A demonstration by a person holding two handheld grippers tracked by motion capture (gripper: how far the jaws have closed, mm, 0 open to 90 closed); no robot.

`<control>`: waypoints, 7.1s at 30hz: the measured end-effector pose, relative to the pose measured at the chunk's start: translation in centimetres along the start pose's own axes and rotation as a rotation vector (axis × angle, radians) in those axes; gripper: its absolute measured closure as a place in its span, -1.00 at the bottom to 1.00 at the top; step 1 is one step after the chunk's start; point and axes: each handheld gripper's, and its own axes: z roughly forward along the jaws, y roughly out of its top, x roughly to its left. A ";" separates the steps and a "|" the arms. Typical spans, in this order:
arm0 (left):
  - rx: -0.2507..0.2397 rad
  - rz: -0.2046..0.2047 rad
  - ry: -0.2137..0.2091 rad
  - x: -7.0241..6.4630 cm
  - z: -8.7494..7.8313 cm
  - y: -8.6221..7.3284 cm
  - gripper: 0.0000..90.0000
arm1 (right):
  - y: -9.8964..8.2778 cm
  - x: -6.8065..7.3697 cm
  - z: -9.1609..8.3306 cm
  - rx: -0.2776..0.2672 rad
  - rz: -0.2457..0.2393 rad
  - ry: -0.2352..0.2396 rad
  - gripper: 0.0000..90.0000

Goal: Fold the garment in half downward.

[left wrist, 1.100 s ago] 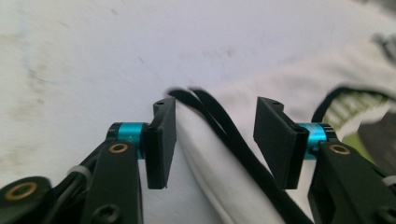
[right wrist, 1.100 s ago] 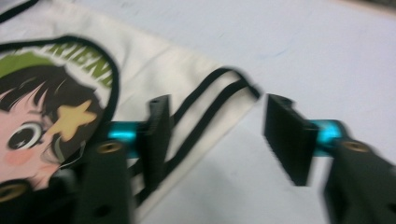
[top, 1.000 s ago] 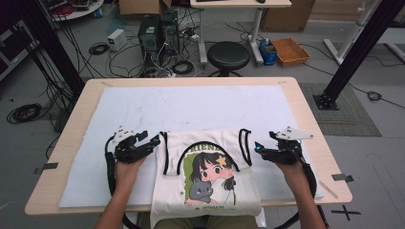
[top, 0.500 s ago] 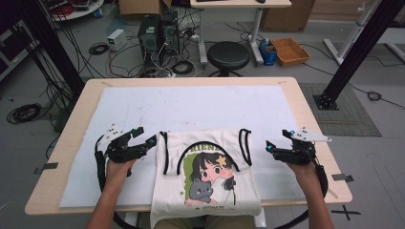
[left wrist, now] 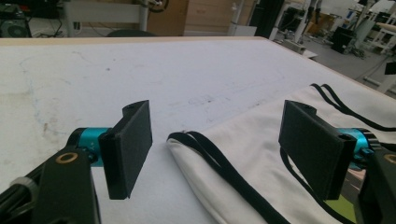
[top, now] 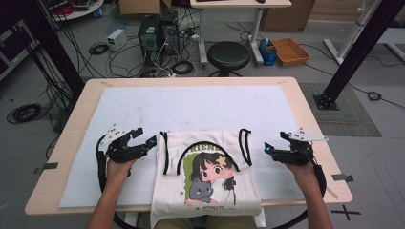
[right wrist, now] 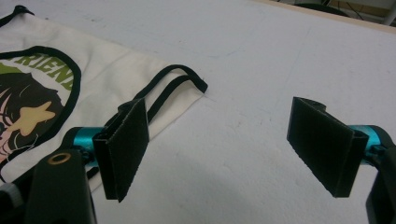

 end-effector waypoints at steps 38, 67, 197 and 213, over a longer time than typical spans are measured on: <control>0.399 0.059 0.196 2.0 8.5 1.0 0.46 | 4.7 1.2 11.3 0.366 -0.068 0.097 0.42; 0.192 -0.269 0.085 2.7 8.0 1.8 0.90 | 4.8 0.7 10.3 0.213 -0.050 0.083 0.91; 0.268 -0.050 0.012 -3.7 1.4 -1.1 0.95 | 0.7 3.2 3.2 0.209 0.037 0.068 0.85; 0.219 -0.085 -0.187 -6.1 -6.7 -2.7 0.94 | -1.6 6.1 -5.0 0.131 -0.006 0.203 0.85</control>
